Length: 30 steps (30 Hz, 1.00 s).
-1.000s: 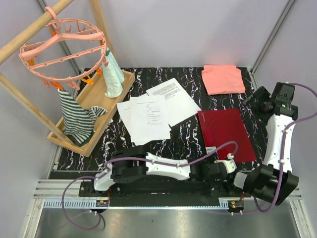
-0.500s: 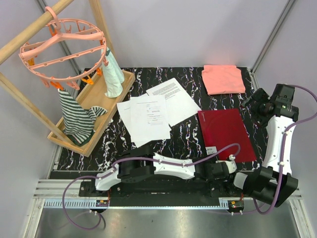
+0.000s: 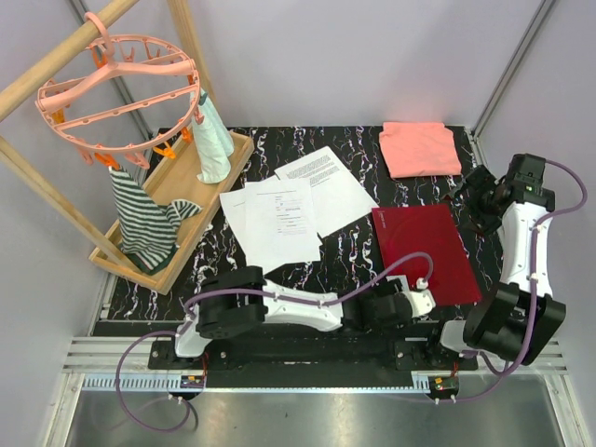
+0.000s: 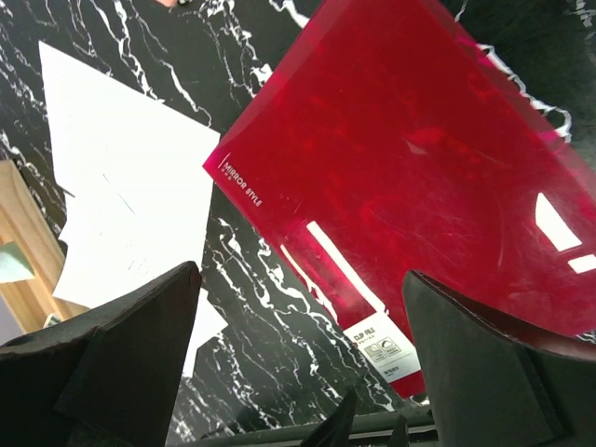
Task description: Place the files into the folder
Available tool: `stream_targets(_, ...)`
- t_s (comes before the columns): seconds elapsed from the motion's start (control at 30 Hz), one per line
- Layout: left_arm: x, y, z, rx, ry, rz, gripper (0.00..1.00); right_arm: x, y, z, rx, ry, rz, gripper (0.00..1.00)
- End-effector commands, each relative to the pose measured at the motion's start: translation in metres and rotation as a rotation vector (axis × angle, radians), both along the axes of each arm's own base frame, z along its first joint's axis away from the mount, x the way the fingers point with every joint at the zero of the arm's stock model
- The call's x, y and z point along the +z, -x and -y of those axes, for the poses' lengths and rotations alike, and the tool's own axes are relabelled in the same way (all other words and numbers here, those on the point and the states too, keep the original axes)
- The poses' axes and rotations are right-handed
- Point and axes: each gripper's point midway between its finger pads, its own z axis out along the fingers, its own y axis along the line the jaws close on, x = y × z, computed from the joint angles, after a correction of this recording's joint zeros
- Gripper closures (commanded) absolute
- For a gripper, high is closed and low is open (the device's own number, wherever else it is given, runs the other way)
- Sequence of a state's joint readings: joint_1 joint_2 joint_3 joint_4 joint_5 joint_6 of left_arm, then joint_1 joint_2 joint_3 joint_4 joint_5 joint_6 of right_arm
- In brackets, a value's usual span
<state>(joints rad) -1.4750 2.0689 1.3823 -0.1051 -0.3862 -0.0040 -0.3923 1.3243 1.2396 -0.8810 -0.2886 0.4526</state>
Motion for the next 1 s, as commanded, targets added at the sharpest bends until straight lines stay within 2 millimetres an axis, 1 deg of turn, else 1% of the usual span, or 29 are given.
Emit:
stream_targets(0.0,0.079,-0.023,0.031,0.008,0.262,0.008,0.35,0.015,-0.018,-0.005,0.052,-0.027,0.075,0.0)
stream_targets(0.07,0.076,-0.023,0.033,-0.007,0.262,-0.01,0.36,0.016,-0.02,-0.005,0.054,-0.028,0.08,0.01)
stream_targets(0.1,0.074,-0.02,0.036,-0.027,0.265,-0.024,0.36,0.018,-0.02,-0.005,0.052,-0.027,0.086,0.0)
stream_targets(0.13,0.07,-0.02,0.038,-0.032,0.259,-0.026,0.36,0.019,-0.02,-0.005,0.053,-0.027,0.09,0.0)
stream_targets(0.17,0.069,-0.019,0.04,-0.037,0.26,-0.032,0.34,0.022,-0.021,-0.006,0.054,-0.028,0.099,0.0)
stream_targets(0.2,0.061,-0.018,0.041,-0.042,0.24,-0.036,0.33,0.023,-0.021,-0.006,0.052,-0.03,0.103,0.0)
stream_targets(0.27,0.059,-0.018,0.045,-0.045,0.238,-0.037,0.32,0.028,-0.02,-0.007,0.053,-0.029,0.118,0.0)
stream_targets(0.3,0.052,-0.018,0.046,-0.053,0.225,-0.038,0.31,0.031,-0.02,-0.007,0.052,-0.027,0.125,0.0)
stream_targets(0.37,0.052,-0.018,0.051,-0.065,0.227,-0.036,0.28,0.036,-0.02,-0.008,0.051,-0.022,0.14,0.0)
stream_targets(0.4,0.044,-0.018,0.053,-0.073,0.208,-0.033,0.27,0.038,-0.02,-0.008,0.046,-0.021,0.146,0.0)
stream_targets(0.43,0.047,-0.018,0.058,-0.077,0.215,-0.03,0.26,0.039,-0.02,-0.008,0.048,-0.02,0.148,0.0)
stream_targets(0.47,0.044,-0.018,0.058,-0.079,0.204,-0.031,0.26,0.038,-0.02,-0.008,0.046,-0.021,0.148,0.0)
stream_targets(0.5,0.035,-0.018,0.059,-0.081,0.186,-0.032,0.25,0.038,-0.02,-0.008,0.047,-0.022,0.148,0.0)
stream_targets(0.53,0.037,-0.019,0.064,-0.08,0.19,-0.03,0.25,0.038,-0.019,-0.009,0.046,-0.025,0.148,0.0)
stream_targets(0.6,0.029,-0.021,0.066,-0.073,0.176,-0.026,0.25,0.036,-0.018,-0.009,0.048,-0.027,0.143,0.0)
stream_targets(0.67,0.027,-0.025,0.068,-0.07,0.168,-0.01,0.25,0.036,-0.019,-0.009,0.049,-0.026,0.143,0.0)
stream_targets(0.7,0.015,-0.027,0.064,-0.075,0.123,0.004,0.25,0.036,-0.019,-0.009,0.05,-0.027,0.145,0.0)
stream_targets(0.73,0.016,-0.029,0.067,-0.075,0.12,0.018,0.25,0.035,-0.019,-0.009,0.049,-0.03,0.141,0.0)
stream_targets(0.77,0.014,-0.034,0.065,-0.063,0.104,0.037,0.26,0.036,-0.019,-0.009,0.049,-0.027,0.142,0.0)
stream_targets(0.8,0.007,-0.037,0.064,-0.069,0.079,0.056,0.28,0.034,-0.019,-0.008,0.047,-0.026,0.138,0.0)
stream_targets(0.83,0.007,-0.04,0.065,-0.068,0.077,0.066,0.29,0.034,-0.018,-0.008,0.043,-0.023,0.138,0.0)
stream_targets(0.9,0.002,-0.047,0.063,-0.064,0.06,0.076,0.3,0.028,-0.016,-0.004,0.012,-0.016,0.116,0.0)
stream_targets(0.97,-0.001,-0.055,0.059,-0.04,0.048,0.076,0.36,0.023,-0.015,-0.002,-0.011,-0.014,0.102,0.0)
